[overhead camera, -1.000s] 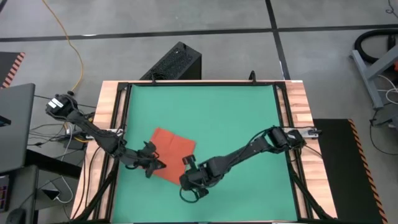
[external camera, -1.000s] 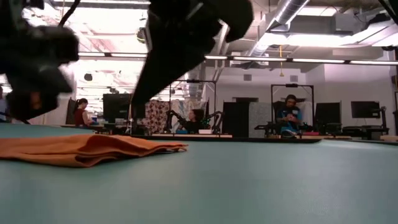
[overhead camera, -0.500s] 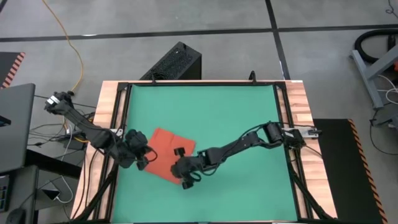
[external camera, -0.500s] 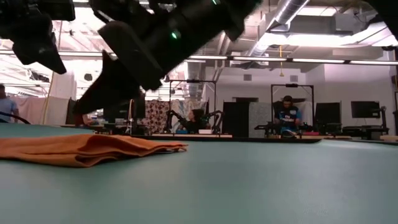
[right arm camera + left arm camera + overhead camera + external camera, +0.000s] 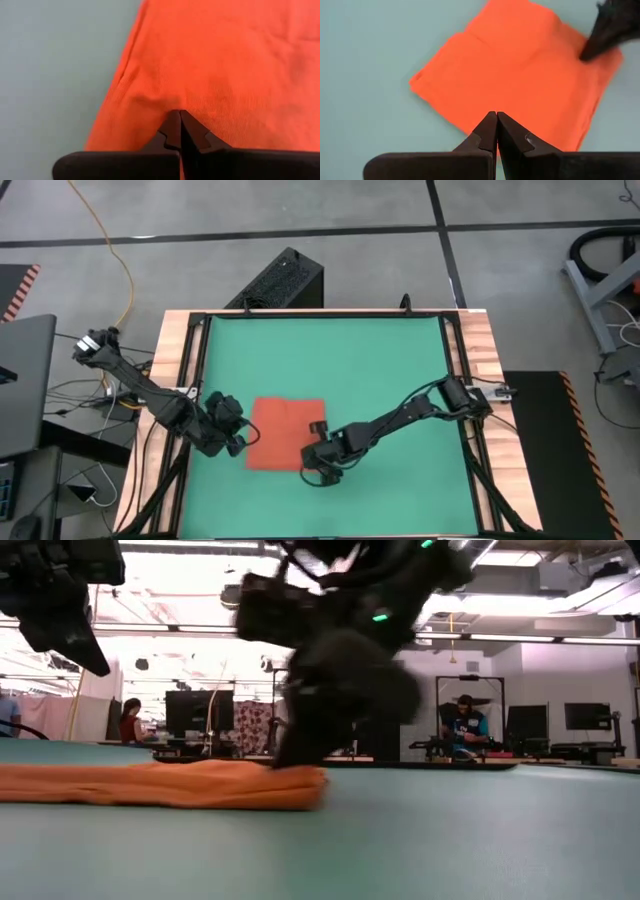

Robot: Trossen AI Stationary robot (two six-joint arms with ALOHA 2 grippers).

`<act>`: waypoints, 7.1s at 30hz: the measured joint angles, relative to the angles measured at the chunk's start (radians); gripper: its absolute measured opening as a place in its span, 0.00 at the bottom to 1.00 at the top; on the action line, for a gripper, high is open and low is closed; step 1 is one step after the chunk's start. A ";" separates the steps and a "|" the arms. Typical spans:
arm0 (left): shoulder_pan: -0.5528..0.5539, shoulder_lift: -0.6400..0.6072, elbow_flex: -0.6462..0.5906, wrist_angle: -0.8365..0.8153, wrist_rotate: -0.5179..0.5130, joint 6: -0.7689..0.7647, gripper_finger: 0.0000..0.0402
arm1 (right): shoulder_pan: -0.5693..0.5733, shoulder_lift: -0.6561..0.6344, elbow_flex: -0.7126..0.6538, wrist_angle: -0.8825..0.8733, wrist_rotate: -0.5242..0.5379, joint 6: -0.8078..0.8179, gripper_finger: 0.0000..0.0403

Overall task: Roll towel
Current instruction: Fold the orange towel, then roll the orange towel

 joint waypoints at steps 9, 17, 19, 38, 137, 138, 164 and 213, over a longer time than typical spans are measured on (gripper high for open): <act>0.005 0.267 0.000 0.408 0.054 0.338 0.00 | -0.040 -0.096 -0.006 -0.386 0.151 -0.104 0.03; 0.114 0.302 0.000 0.416 -0.094 0.649 0.00 | -0.059 -0.316 -0.005 -0.336 0.320 -0.120 0.03; 0.176 0.302 0.000 0.418 -0.115 0.731 0.00 | -0.032 -0.347 -0.006 -0.296 0.301 -0.091 0.02; 0.417 0.207 -0.204 0.625 0.262 0.889 0.00 | -0.023 -0.027 -0.011 0.212 0.273 -0.121 0.02; 0.330 0.694 -0.098 1.174 0.210 0.903 0.28 | 0.145 -0.617 -1.133 1.250 0.383 0.131 0.28; 0.330 0.694 -0.098 1.176 0.212 0.903 0.28 | 0.158 -0.621 -1.112 1.216 0.374 0.116 0.28; 0.330 0.694 -0.097 1.106 0.228 0.879 0.28 | 0.347 -0.381 -0.764 0.618 0.495 0.378 0.61; 0.242 0.655 -0.098 1.266 0.307 0.921 0.14 | 0.344 -0.365 -0.773 0.593 0.593 0.602 0.04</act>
